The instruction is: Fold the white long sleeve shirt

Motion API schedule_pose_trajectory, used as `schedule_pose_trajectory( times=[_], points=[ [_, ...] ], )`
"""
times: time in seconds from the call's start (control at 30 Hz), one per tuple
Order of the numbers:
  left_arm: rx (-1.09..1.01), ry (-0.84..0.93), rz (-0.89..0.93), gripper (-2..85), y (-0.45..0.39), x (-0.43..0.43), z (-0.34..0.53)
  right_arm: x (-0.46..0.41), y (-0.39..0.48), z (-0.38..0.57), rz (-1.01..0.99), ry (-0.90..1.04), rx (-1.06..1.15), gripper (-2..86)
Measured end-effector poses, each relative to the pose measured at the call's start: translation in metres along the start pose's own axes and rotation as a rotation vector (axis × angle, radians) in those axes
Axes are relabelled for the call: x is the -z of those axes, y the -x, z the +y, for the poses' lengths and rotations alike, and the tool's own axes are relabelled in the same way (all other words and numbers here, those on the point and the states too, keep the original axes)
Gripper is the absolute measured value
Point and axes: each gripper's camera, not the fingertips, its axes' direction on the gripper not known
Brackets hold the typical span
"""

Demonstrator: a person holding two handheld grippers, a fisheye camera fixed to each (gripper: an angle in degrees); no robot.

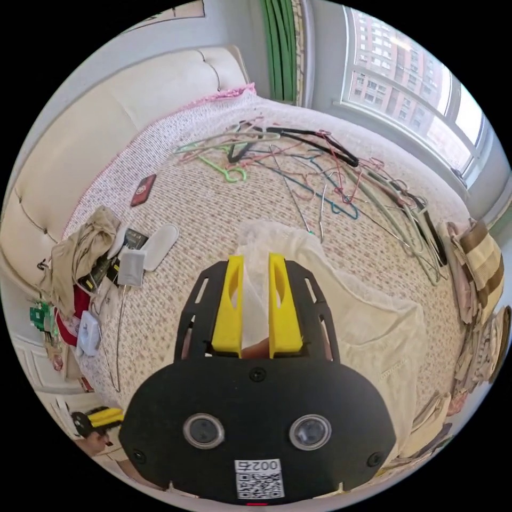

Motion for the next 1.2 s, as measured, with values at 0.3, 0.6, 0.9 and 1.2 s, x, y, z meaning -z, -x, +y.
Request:
schedule_pose_trajectory(
  times=[0.3, 0.6, 0.9, 1.2],
  points=[
    [-0.022, -0.022, -0.143, -0.2, 0.009, 0.025, 0.008, 0.057, -0.040, 0.146, 0.109, 0.084, -0.073, 0.7],
    [-0.370, -0.058, -0.179, -1.3, -0.112, -0.001, 0.015, 0.038, -0.131, 0.214, 0.084, 0.280, -0.225, 0.1],
    [-0.714, -0.014, -0.020, -1.2, -0.263, -0.053, 0.025, 0.222, -0.214, 0.364, 0.360, 0.195, -0.471, 3.3],
    [-1.218, -0.014, 0.117, 1.7, -0.439, -0.096, 0.072, 0.329, -0.270, 0.574, 0.330, 0.251, -0.923, 0.8]
  ],
)
